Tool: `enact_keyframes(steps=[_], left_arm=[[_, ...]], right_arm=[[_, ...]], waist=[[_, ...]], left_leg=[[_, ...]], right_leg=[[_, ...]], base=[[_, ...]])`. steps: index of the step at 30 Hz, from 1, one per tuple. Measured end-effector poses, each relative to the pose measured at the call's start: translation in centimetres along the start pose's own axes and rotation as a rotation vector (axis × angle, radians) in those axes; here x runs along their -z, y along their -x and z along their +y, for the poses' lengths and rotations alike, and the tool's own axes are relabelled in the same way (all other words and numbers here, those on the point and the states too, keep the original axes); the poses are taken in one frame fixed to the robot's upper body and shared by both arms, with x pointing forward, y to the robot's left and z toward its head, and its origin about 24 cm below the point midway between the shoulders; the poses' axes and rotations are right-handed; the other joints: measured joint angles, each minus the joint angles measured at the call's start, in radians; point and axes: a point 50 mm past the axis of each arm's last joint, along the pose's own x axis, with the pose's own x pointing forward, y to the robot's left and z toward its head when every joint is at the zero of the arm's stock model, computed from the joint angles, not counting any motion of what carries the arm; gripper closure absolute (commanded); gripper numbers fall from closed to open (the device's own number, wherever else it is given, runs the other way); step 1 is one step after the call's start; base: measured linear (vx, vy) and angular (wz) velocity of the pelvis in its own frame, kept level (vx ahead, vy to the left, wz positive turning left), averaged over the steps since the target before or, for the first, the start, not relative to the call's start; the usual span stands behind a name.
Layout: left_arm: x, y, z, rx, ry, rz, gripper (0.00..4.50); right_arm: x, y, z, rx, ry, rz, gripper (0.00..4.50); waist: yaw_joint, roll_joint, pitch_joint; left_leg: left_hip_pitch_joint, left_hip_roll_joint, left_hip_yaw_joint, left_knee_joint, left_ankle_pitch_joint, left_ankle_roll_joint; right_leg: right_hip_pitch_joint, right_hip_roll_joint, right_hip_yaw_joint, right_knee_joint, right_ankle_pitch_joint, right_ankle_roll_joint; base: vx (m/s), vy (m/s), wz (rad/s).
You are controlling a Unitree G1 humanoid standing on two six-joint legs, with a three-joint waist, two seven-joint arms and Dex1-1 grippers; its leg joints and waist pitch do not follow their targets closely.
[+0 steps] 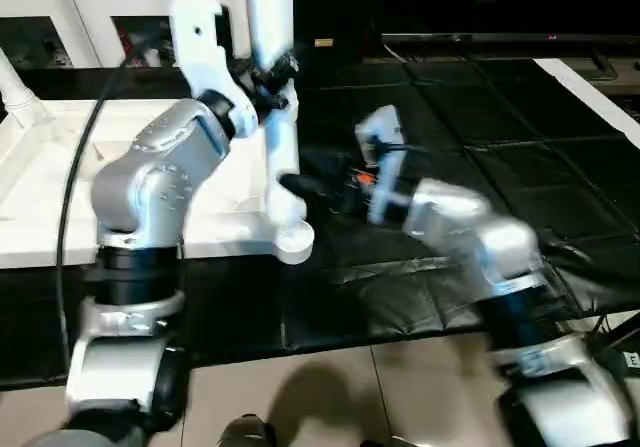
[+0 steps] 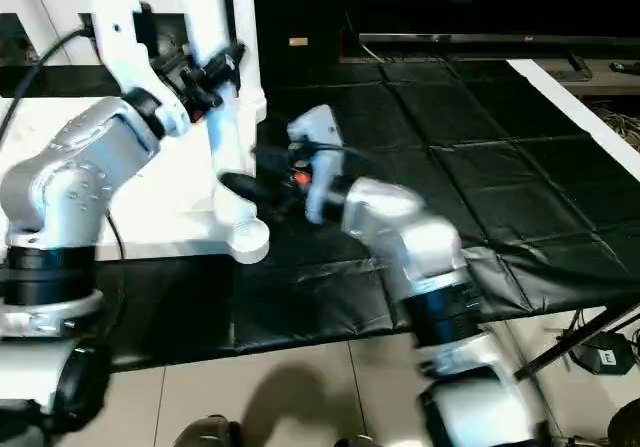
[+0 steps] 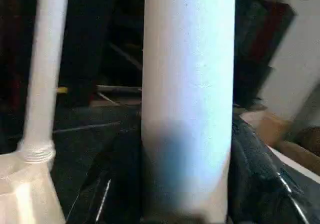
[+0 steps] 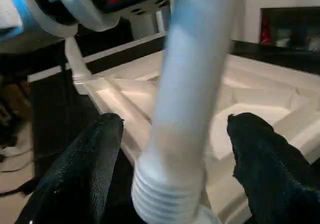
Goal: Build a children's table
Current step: Pick table leg
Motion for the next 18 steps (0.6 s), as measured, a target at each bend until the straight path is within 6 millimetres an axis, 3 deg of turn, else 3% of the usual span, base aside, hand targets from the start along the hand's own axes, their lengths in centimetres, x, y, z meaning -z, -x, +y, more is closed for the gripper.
enact_keyframes(steps=[8,18], left_arm=[[-0.3,0.1,-0.9,0.173,0.050,0.030,2.69],[-0.5,0.3,-3.7,0.393,0.048,0.048,2.69]], right_arm=[[-0.7,0.5,-0.4,-0.089,-0.040,0.037,0.92],[0.3,0.3,0.5,-0.235,-0.173,0.080,0.92]], waist=[[0.000,0.000,0.000],[0.001,0.000,0.000]], left_leg=[[0.000,0.000,0.000,0.000,0.000,0.000],[0.000,0.000,0.000,0.000,0.001,0.001]], right_leg=[[0.000,0.000,0.000,0.000,0.000,0.000],[0.000,0.000,0.000,0.000,0.000,0.000]], base=[[0.000,0.000,0.00],[0.000,0.000,0.00]])
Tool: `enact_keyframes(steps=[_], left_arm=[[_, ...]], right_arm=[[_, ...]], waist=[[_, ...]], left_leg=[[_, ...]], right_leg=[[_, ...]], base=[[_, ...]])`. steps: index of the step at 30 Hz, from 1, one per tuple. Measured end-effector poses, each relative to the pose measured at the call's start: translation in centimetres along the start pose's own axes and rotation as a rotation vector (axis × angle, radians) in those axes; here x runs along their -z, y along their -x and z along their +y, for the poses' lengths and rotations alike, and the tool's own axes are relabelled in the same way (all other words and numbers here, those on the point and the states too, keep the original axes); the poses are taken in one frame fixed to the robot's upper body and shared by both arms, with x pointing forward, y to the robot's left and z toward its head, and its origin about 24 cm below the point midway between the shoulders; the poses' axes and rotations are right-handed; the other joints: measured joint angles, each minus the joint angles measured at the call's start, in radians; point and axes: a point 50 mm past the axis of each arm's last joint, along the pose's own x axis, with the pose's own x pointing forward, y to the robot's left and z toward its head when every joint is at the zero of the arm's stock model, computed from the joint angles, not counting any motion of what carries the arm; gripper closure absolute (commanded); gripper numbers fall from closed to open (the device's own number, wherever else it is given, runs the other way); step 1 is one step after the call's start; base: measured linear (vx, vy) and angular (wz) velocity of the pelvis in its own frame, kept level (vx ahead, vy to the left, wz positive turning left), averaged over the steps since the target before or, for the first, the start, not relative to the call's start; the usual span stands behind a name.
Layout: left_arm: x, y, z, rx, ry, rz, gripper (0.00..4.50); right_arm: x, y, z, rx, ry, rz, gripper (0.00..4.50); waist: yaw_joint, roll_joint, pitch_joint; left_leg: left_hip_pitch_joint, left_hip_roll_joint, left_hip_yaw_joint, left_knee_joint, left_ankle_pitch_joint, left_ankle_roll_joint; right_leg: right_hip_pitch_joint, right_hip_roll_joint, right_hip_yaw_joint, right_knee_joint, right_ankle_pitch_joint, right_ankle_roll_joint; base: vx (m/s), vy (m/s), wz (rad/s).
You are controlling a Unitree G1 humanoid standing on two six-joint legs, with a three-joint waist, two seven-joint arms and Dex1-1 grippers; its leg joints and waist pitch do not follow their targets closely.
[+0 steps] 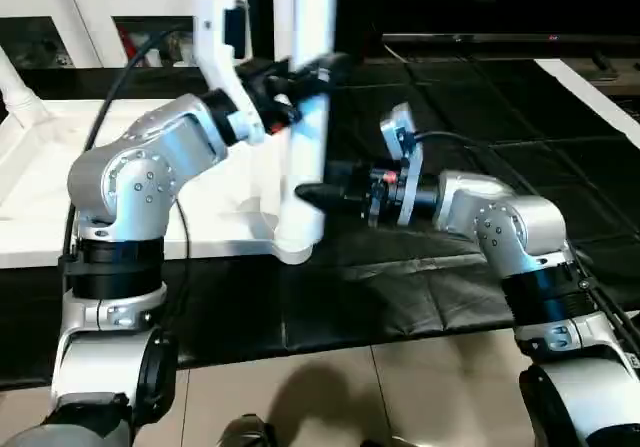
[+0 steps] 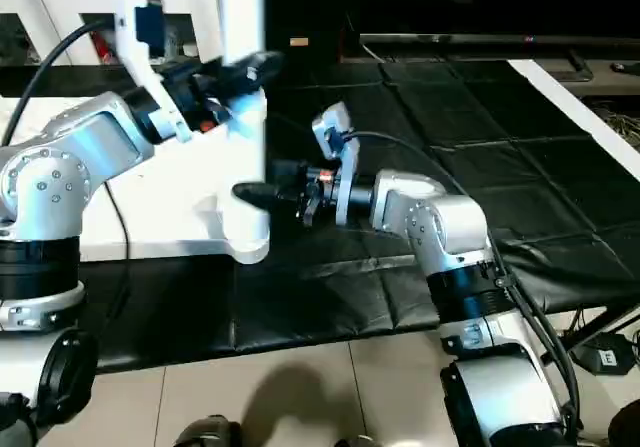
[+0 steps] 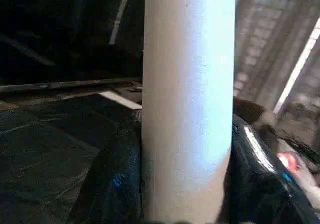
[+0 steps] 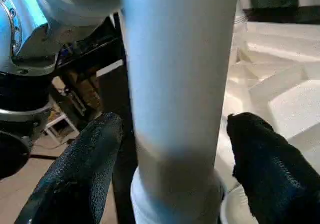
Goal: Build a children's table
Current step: Pick table leg
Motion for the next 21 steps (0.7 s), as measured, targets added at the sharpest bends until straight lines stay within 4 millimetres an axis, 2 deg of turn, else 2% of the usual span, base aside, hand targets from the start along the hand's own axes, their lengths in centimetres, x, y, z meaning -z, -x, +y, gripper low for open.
enact_keyframes(steps=[6,7,11,12,16,21], left_arm=[[0.0,0.0,-0.8,0.077,0.005,0.021,2.69],[-0.1,0.0,-0.9,0.081,0.003,0.021,2.69],[0.0,0.0,-0.9,0.089,0.004,0.026,2.69],[0.0,0.0,-1.0,0.091,0.006,0.028,2.69],[0.1,-0.1,-1.0,0.094,0.012,0.033,2.69],[0.1,-0.1,-1.1,0.108,0.016,0.033,2.69]], right_arm=[[0.5,-0.1,-0.1,-0.024,-0.028,0.014,0.92],[0.5,-0.2,-0.1,-0.031,-0.028,0.013,1.20],[0.5,-0.2,0.1,-0.054,-0.033,0.013,1.30],[0.5,-0.3,0.1,-0.057,-0.037,0.015,1.53],[0.6,-0.4,0.2,-0.076,-0.045,0.013,1.79],[0.6,-0.6,0.4,-0.098,-0.054,0.003,1.87]], waist=[[0.001,0.000,0.000],[0.001,0.000,0.000],[0.000,0.000,0.000],[0.000,0.000,0.000],[0.000,0.000,0.000],[0.001,0.000,0.000]], left_leg=[[0.000,0.000,0.000,0.000,0.000,0.000],[0.000,0.000,0.000,0.000,0.000,0.000],[0.000,0.000,0.000,0.000,0.000,0.000],[0.000,0.000,0.000,0.000,0.000,0.000],[0.000,0.000,0.000,0.000,0.000,0.000],[0.000,0.000,0.000,0.000,0.000,0.000]], right_leg=[[0.000,0.000,0.000,0.000,-0.002,0.004],[0.000,0.000,0.000,0.000,-0.002,0.004],[0.000,0.000,0.000,0.000,-0.002,0.004],[0.000,0.000,0.000,0.000,-0.002,0.004],[0.000,0.000,0.000,0.000,-0.002,0.004],[0.000,0.000,0.000,0.000,-0.002,0.004]], base=[[0.000,0.000,0.00],[0.000,0.000,0.00],[0.000,0.000,0.00],[0.000,0.000,0.00],[0.000,0.000,0.00],[0.000,0.000,0.00]])
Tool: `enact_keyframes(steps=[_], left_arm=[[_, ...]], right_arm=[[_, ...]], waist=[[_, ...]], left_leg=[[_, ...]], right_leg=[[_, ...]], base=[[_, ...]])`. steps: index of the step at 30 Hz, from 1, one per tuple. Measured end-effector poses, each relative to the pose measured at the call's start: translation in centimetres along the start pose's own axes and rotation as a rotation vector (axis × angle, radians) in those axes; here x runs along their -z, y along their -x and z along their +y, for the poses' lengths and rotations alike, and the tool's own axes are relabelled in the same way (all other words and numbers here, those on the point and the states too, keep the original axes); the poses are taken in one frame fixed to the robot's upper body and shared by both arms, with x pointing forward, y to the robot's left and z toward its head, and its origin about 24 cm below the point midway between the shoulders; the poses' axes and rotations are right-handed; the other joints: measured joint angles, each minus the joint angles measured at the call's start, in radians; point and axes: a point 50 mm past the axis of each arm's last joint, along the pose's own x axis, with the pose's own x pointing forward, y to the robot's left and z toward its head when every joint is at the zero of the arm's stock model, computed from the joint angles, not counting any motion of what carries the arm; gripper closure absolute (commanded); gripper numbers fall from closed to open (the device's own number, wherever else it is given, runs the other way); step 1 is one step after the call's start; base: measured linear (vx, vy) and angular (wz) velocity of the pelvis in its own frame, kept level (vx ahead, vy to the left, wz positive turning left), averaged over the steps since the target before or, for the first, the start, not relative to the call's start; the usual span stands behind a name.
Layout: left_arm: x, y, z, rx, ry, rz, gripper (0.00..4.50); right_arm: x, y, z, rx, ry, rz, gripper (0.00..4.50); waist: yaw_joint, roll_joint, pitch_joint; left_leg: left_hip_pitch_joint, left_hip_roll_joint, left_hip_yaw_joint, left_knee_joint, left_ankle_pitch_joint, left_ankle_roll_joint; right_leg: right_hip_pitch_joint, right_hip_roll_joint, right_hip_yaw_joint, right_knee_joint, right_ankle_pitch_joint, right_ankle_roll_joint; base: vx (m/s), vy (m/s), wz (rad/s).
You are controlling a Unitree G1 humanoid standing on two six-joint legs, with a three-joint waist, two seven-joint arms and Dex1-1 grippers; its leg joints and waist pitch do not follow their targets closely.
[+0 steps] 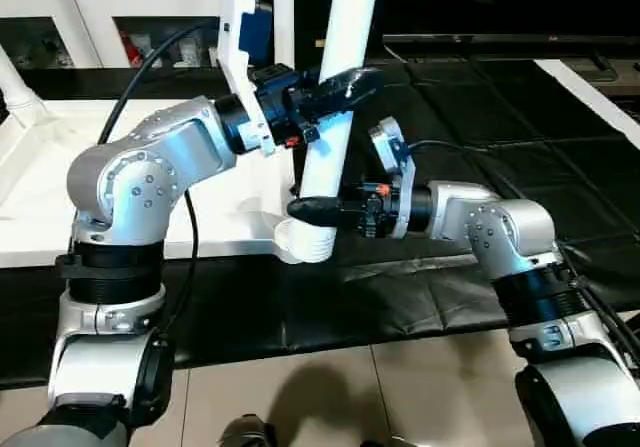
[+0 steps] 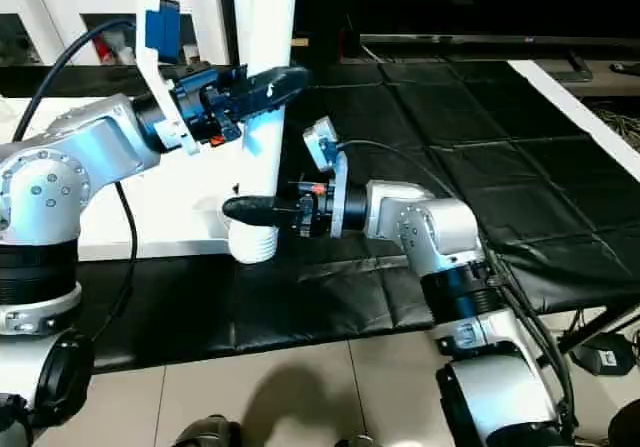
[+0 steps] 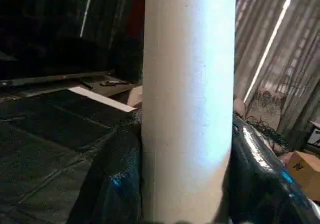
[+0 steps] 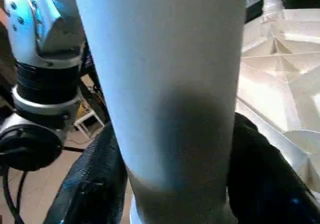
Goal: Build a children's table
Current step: Pick table leg
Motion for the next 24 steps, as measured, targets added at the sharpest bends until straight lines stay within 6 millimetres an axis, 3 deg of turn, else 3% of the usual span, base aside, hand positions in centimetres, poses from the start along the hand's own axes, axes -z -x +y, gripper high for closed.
enact_keyframes(steps=[8,9,14,24], left_arm=[[-0.03,-0.06,-0.18,0.008,-0.005,0.002,2.69],[-0.02,-0.06,-0.19,0.009,-0.005,0.003,2.69],[0.09,-0.08,-0.17,0.009,0.002,0.012,2.69],[0.22,-0.15,-0.20,0.008,0.012,0.018,2.69]], right_arm=[[0.06,-0.17,0.07,-0.011,-0.003,0.001,1.87],[0.07,-0.18,0.08,-0.014,-0.003,0.001,2.13],[0.14,-0.33,0.17,-0.024,0.003,0.011,2.37],[0.22,-0.45,0.20,-0.030,0.007,0.017,2.46]], waist=[[0.000,0.000,0.000],[0.000,0.000,0.000],[0.000,0.000,0.000],[0.000,0.000,0.000]], left_leg=[[0.000,0.000,0.000,0.000,0.000,0.000],[0.000,0.000,0.000,0.000,0.000,0.000],[0.000,0.000,0.000,0.000,0.000,0.000],[0.000,0.000,0.000,0.000,0.000,0.000]], right_leg=[[0.000,0.000,0.000,0.000,0.000,0.000],[0.000,0.000,0.000,0.000,0.000,0.000],[0.000,0.000,0.000,0.000,0.000,0.000],[0.000,0.000,0.000,0.000,0.000,0.000]], base=[[0.000,0.000,0.00],[0.000,0.000,0.00],[0.000,0.000,0.00],[0.000,0.000,0.00]])
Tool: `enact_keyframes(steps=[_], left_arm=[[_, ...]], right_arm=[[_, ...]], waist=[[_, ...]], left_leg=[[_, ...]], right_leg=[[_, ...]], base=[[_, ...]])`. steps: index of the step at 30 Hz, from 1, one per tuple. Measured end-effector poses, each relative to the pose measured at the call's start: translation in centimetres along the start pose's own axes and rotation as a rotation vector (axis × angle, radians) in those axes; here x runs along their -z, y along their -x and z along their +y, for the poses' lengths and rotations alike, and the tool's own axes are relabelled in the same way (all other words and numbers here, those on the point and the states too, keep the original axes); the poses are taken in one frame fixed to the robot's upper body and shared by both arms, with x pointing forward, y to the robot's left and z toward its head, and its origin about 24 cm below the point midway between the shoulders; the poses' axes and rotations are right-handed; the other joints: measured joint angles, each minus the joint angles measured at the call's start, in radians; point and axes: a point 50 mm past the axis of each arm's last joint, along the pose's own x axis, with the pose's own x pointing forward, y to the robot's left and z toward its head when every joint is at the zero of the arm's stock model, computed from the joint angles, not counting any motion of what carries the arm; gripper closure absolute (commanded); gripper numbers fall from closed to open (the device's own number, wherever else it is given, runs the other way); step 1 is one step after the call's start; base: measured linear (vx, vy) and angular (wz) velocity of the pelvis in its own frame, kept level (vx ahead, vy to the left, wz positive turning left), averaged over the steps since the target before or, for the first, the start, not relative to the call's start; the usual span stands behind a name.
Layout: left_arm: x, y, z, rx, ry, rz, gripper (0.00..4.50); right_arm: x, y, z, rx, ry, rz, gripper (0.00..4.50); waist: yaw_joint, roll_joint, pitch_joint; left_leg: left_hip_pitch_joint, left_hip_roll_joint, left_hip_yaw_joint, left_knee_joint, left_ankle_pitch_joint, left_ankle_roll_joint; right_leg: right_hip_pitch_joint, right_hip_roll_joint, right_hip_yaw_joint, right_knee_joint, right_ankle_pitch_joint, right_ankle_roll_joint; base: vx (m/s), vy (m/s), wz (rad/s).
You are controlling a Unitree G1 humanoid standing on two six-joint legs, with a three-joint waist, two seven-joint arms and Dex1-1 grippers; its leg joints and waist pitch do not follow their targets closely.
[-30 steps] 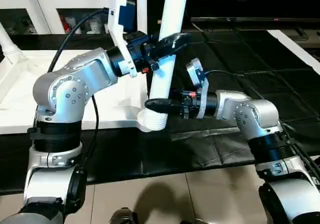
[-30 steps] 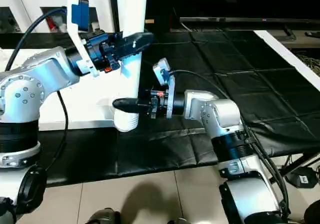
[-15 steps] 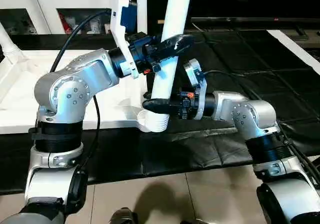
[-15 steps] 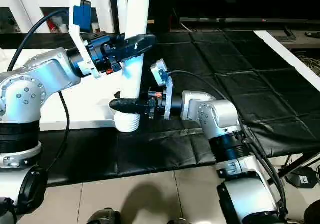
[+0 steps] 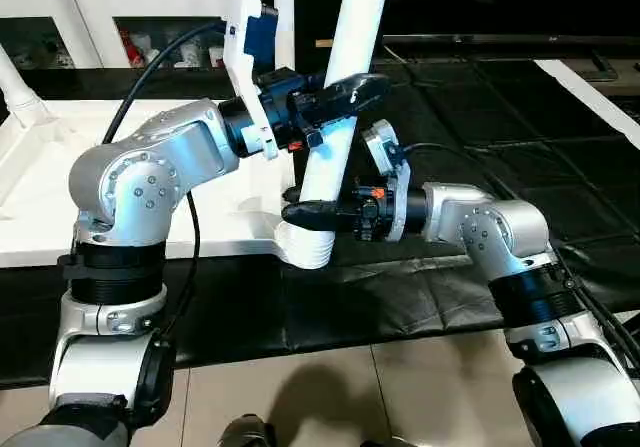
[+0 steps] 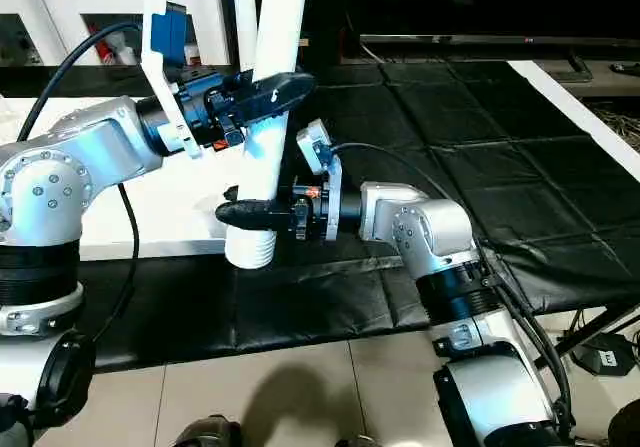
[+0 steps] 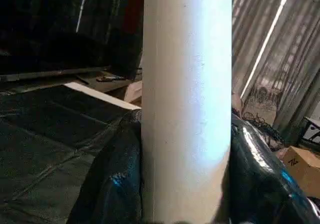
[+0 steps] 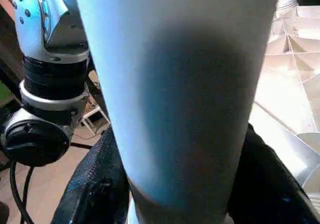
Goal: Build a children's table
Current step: Pick table leg
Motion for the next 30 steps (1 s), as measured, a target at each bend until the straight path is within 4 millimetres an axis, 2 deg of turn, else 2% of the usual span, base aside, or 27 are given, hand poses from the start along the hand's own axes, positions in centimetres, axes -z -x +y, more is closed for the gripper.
enact_keyframes(steps=[1,3,4,8,16,20,23,25,30], left_arm=[[0.0,-0.1,-0.1,0.003,0.011,-0.004,1.99],[0.1,-0.2,-0.3,0.020,0.031,-0.009,1.99],[0.0,-0.3,-0.5,0.039,0.049,-0.027,1.79],[-0.3,-0.4,-0.9,0.071,0.072,-0.076,1.50],[-1.1,-0.3,-1.1,0.087,0.132,-0.218,1.49],[-2.7,0.9,-2.0,0.150,0.121,-0.319,1.49],[-3.4,2.8,-1.5,0.099,0.103,-0.364,1.49],[-2.7,4.3,-0.8,0.023,0.084,-0.342,1.49],[-0.3,6.0,0.5,-0.185,-0.005,-0.197,1.49]], right_arm=[[0.0,0.0,0.0,0.000,0.000,0.000,2.46],[0.0,-0.1,0.0,-0.005,0.001,-0.003,2.47],[0.0,-0.2,0.1,-0.011,0.004,-0.007,2.48],[-0.2,-0.4,0.3,-0.022,0.021,-0.021,2.49],[-0.2,-0.5,0.3,0.014,0.041,-0.062,2.50],[1.0,0.4,-1.3,0.173,-0.013,-0.098,2.51],[1.7,1.4,-1.9,0.265,-0.015,-0.125,2.58],[2.0,2.2,-2.0,0.319,-0.007,-0.142,2.58],[2.3,3.2,-2.2,0.489,0.042,-0.154,2.58]], waist=[[0.000,0.000,0.000],[0.000,0.000,0.000],[0.000,0.000,0.000],[0.002,0.000,0.000],[0.003,0.001,-0.001],[0.002,0.001,-0.001],[0.000,0.002,-0.002],[-0.001,0.003,-0.002],[-0.002,0.004,-0.003]], left_leg=[[0.000,0.000,0.000,0.000,0.000,0.000],[0.000,0.000,0.000,0.000,0.000,0.000],[0.000,0.000,0.000,0.000,0.000,0.000],[0.000,0.000,0.000,0.000,0.000,0.000],[0.000,0.000,0.000,0.000,0.000,0.000],[0.000,0.000,0.000,0.000,0.000,0.000],[0.000,0.000,0.000,0.000,0.000,0.000],[0.000,0.000,0.000,0.000,0.000,0.000],[0.001,0.000,0.000,0.000,0.000,0.000]], right_leg=[[0.000,0.000,0.000,0.000,0.000,0.000],[0.000,0.000,0.000,0.000,0.000,0.000],[0.000,0.000,0.000,0.000,0.001,-0.001],[0.000,0.000,0.000,0.000,0.003,-0.005],[0.000,0.000,0.000,0.000,0.003,-0.005],[0.000,0.000,0.000,0.000,0.003,-0.005],[0.000,0.000,-0.001,0.000,0.003,-0.005],[0.000,0.000,-0.001,0.000,0.000,0.001],[0.001,0.000,0.000,0.000,-0.001,0.002]], base=[[0.000,0.000,0.00],[0.000,0.000,0.00],[0.000,0.000,0.00],[0.000,0.000,0.00],[0.000,0.000,0.00],[0.000,0.000,0.00],[0.000,0.000,0.00],[0.000,0.000,0.00],[0.000,0.000,0.00]])
